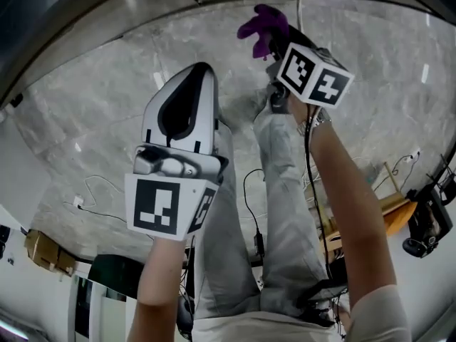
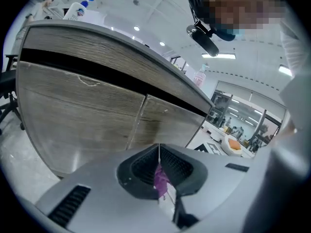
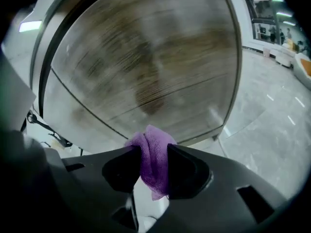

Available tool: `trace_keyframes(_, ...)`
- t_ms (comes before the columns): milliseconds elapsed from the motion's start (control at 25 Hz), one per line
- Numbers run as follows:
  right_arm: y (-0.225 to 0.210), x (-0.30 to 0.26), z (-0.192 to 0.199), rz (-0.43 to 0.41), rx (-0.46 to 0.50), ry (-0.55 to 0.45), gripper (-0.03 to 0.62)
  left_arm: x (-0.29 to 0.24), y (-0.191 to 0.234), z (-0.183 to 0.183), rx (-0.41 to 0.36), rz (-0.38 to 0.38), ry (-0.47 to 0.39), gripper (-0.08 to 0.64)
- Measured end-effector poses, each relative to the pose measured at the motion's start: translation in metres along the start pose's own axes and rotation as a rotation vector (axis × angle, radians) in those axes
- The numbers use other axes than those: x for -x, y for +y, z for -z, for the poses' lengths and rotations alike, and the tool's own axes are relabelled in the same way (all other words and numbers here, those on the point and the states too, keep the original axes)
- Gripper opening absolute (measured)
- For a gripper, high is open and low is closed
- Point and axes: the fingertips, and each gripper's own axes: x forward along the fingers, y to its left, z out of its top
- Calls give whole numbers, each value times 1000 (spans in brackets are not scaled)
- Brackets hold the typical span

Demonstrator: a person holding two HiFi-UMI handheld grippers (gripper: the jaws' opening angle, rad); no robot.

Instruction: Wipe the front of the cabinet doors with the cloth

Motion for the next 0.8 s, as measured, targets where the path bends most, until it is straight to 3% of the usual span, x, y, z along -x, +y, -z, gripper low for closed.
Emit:
trace_keyframes(200,71,-40,24,-120,50,59,135,22,42,-1,35,-51,-30,17)
trace_keyframes(440,103,-82,3,-174,-5,28,133,37,73,-5,76,-142,-72,17)
trace_keyframes(640,95,-98,2,-150,19,51,133,44,79,5,88,-201,-68,17)
trace_keyframes(800,38,-92,-8,-50,83,65,133,33,60,9,103,-237,-70,17)
